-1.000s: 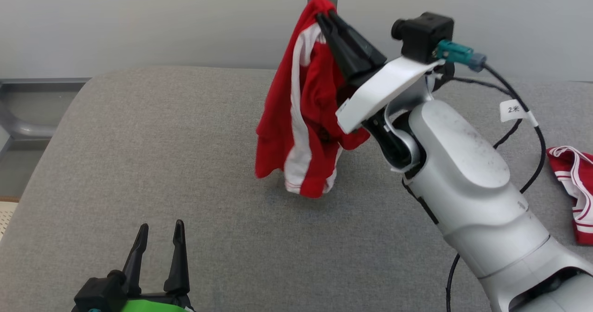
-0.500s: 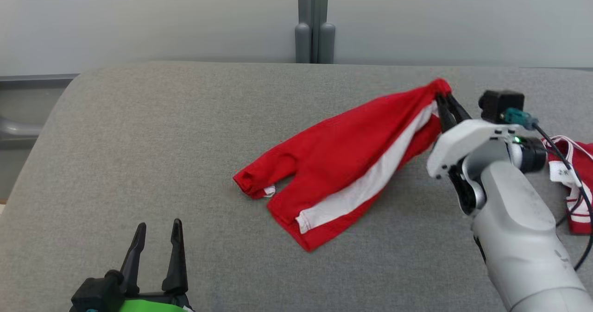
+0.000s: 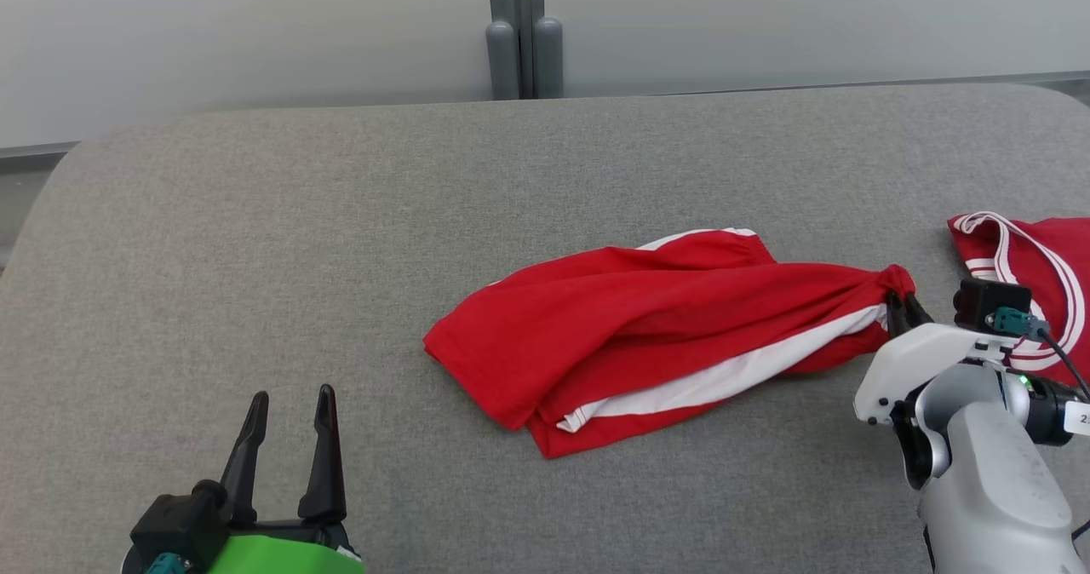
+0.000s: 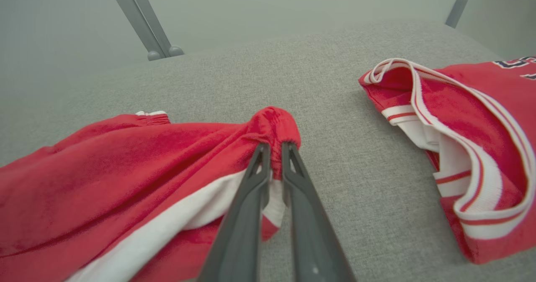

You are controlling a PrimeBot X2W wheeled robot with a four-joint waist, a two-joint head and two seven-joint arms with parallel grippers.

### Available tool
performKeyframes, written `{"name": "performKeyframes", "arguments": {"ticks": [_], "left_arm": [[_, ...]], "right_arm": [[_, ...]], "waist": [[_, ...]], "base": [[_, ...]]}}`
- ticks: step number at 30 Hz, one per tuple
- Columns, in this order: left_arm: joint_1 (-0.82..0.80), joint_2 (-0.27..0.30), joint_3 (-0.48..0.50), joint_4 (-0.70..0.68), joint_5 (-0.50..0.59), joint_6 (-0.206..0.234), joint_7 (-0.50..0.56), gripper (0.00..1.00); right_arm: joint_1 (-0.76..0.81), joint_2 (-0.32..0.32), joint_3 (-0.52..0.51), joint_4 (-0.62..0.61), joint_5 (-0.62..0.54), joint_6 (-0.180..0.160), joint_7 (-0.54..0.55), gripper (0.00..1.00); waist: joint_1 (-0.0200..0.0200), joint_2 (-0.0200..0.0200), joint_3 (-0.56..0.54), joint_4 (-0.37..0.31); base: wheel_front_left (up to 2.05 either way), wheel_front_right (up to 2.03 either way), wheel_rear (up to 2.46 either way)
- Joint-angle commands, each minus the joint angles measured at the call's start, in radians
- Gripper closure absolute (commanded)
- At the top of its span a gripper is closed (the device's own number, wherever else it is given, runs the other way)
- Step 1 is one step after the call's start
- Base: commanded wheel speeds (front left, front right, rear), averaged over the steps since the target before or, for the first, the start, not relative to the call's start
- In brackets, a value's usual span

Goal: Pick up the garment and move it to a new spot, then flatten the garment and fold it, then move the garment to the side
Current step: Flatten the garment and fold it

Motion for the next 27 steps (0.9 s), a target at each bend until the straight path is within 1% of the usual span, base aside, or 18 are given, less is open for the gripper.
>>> {"name": "performKeyframes", "arguments": {"ticks": [1, 5, 8, 11, 13, 16, 18, 22, 27], "left_arm": [[-0.015, 0.001, 0.000, 0.004, -0.003, -0.002, -0.003, 0.00], [-0.016, 0.001, -0.009, 0.010, -0.006, -0.002, -0.003, 0.00], [-0.004, 0.001, -0.007, 0.010, -0.008, -0.002, -0.003, 0.00], [0.008, 0.001, 0.000, 0.010, -0.008, -0.002, -0.003, 0.00], [0.017, 0.001, 0.005, 0.009, -0.006, -0.002, -0.003, 0.00], [0.026, 0.001, 0.015, 0.008, -0.002, -0.002, -0.003, 0.00], [0.031, 0.001, 0.022, 0.006, 0.002, -0.002, -0.003, 0.00], [0.050, 0.001, 0.045, 0.001, 0.010, -0.002, -0.003, 0.00], [0.071, 0.001, 0.070, -0.002, 0.028, -0.002, -0.003, 0.00]], "right_arm": [[0.033, -0.001, 0.000, -0.011, -0.020, -0.001, 0.021, 0.00], [0.091, -0.002, -0.020, -0.084, -0.082, -0.001, 0.052, 0.00], [0.162, 0.000, -0.041, -0.168, -0.110, -0.001, 0.053, 0.00], [0.235, 0.000, -0.038, -0.269, -0.138, -0.001, 0.034, 0.00], [0.291, 0.000, -0.019, -0.341, -0.158, -0.001, 0.004, 0.00], [0.375, 0.000, 0.016, -0.444, -0.162, -0.001, -0.078, 0.00], [0.428, 0.000, 0.039, -0.486, -0.158, -0.001, -0.132, 0.00], [0.496, 0.000, 0.106, -0.531, -0.132, -0.001, -0.195, 0.00], [0.529, 0.000, 0.184, -0.574, -0.103, -0.001, -0.211, 0.00]], "waist": [[0.0000, 0.0000, -0.003, -0.003], [0.0000, 0.0000, -0.014, 0.002], [0.0000, 0.0000, -0.025, 0.007], [0.0000, 0.0000, -0.035, 0.006], [0.0000, 0.0000, -0.042, 0.003], [0.0000, 0.0000, -0.050, -0.006], [0.0000, 0.0000, -0.055, -0.013], [0.0000, 0.0000, -0.067, -0.026], [0.0000, 0.0000, -0.080, -0.044]], "base": [[0.00, 0.00, 0.00], [0.00, 0.00, 0.00], [0.00, 0.00, 0.00], [0.00, 0.00, 0.00], [0.00, 0.00, 0.00], [0.00, 0.00, 0.00], [0.00, 0.00, 0.00], [0.00, 0.00, 0.00], [0.00, 0.00, 0.00]]}}
